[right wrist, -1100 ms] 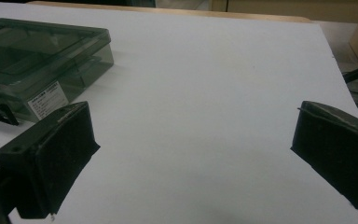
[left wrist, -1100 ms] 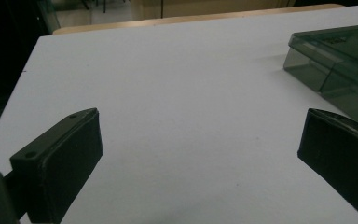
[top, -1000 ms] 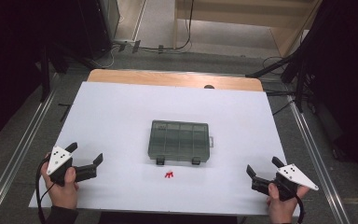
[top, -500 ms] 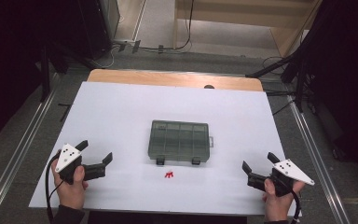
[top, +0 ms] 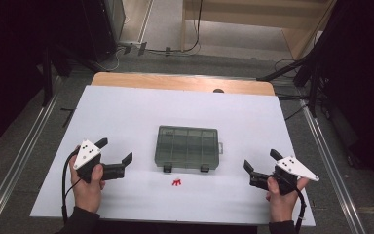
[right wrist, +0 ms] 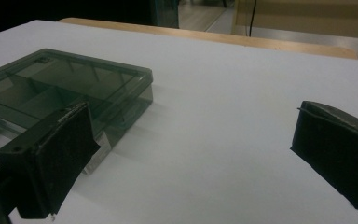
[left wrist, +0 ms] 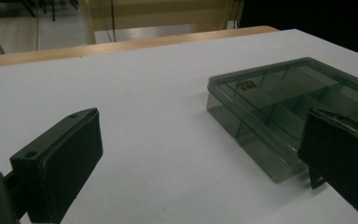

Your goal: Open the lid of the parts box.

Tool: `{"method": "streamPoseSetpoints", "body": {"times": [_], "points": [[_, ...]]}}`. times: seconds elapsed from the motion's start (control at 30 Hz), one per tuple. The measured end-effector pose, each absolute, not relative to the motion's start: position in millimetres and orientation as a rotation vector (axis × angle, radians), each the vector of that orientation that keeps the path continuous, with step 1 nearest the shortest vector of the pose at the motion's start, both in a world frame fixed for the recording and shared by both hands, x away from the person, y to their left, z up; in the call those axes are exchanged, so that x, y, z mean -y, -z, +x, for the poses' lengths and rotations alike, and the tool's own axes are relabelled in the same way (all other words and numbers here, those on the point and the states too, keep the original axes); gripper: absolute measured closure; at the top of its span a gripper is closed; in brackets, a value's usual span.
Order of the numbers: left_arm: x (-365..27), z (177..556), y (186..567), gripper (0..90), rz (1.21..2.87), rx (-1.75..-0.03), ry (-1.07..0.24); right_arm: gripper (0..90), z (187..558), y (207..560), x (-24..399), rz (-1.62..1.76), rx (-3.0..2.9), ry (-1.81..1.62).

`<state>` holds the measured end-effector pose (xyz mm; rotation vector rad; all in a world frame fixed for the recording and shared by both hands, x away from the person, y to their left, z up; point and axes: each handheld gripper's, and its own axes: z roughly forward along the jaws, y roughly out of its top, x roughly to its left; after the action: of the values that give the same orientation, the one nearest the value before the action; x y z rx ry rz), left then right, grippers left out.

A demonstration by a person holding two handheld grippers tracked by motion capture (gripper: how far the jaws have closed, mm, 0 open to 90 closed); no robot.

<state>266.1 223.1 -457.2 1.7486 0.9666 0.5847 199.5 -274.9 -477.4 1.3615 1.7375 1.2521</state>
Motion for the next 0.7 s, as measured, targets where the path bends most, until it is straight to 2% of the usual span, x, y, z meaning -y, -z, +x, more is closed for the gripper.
{"method": "streamPoseSetpoints", "body": {"times": [0.57,0.7], "points": [[-187.2,293.4,446.8,0.0,1.770,-0.937,-0.497,0.0,230.1,451.3,251.6,1.316,-1.733,-1.297],[-180.6,296.1,446.9,0.0,1.773,-0.940,-0.470,3.9,237.5,445.8,246.0,1.335,-1.733,-1.345]]}}
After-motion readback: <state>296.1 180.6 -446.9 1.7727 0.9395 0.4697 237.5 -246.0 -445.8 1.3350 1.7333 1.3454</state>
